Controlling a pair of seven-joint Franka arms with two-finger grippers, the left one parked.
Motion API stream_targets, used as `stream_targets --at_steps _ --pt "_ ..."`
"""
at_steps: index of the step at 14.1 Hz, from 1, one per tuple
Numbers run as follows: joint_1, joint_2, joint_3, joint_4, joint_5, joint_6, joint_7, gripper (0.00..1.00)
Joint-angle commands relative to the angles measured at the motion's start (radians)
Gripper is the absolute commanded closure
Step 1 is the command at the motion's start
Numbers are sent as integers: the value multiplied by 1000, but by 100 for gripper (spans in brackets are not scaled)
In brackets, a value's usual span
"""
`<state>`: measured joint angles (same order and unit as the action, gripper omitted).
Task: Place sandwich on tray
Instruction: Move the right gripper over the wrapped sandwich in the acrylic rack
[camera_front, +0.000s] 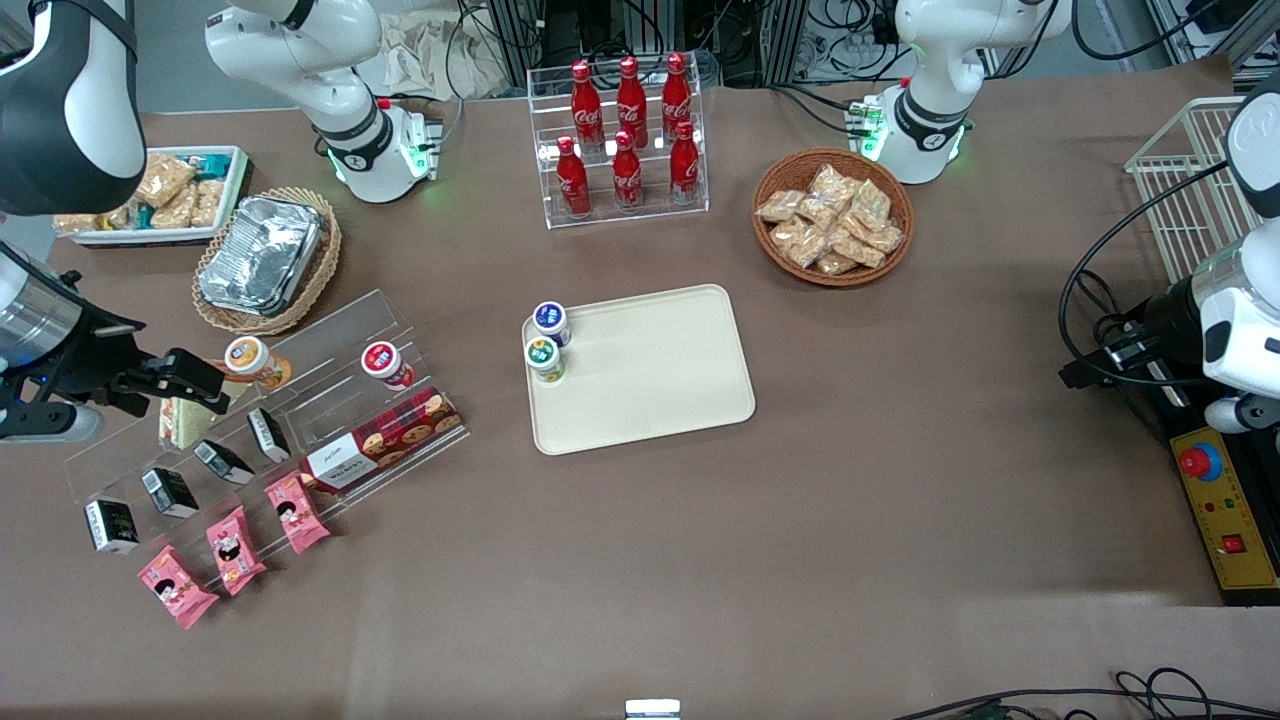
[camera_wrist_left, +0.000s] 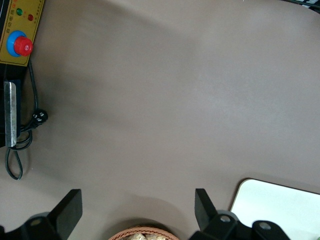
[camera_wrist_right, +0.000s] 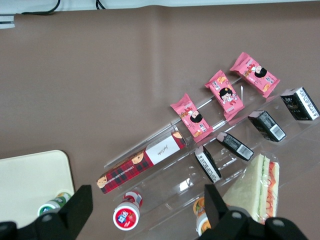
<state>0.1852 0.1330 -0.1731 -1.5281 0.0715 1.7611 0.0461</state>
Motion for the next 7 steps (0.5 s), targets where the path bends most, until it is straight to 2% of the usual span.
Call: stream_targets --at_steps 1,4,7 --pt "-13 -9 -6 -1 7 -35 -9 1" --pt "-15 -12 -14 3 5 -49 -2 1" --pt "-23 -24 -64 3 -1 -57 18 1"
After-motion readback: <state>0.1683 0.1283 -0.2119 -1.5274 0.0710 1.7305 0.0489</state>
